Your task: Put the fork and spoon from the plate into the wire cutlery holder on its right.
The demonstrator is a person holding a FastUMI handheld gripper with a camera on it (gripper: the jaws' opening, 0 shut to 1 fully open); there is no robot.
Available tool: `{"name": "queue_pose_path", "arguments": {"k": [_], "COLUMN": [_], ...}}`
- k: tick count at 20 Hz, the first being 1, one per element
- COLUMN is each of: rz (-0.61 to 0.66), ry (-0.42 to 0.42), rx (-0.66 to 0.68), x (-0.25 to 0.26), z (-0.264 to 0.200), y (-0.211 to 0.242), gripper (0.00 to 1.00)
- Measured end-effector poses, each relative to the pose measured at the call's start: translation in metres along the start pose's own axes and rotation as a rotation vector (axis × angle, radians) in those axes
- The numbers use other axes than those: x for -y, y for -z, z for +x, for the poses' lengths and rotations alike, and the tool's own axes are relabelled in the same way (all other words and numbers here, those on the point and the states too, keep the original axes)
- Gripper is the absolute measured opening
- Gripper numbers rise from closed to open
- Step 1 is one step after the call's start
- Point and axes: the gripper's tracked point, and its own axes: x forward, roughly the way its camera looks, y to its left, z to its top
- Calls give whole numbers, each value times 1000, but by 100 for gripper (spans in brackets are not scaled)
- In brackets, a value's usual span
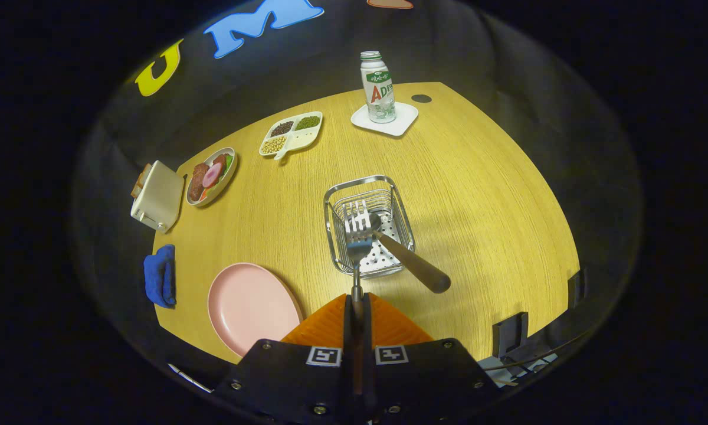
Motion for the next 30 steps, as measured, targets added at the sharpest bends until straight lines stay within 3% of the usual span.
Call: {"name": "queue_pose_path", "arguments": {"k": [30], "rz": [-25], "ry": [2], "rx": [212], "x": [-7], "z": [-35], "y": [-54], "gripper": [11]}}
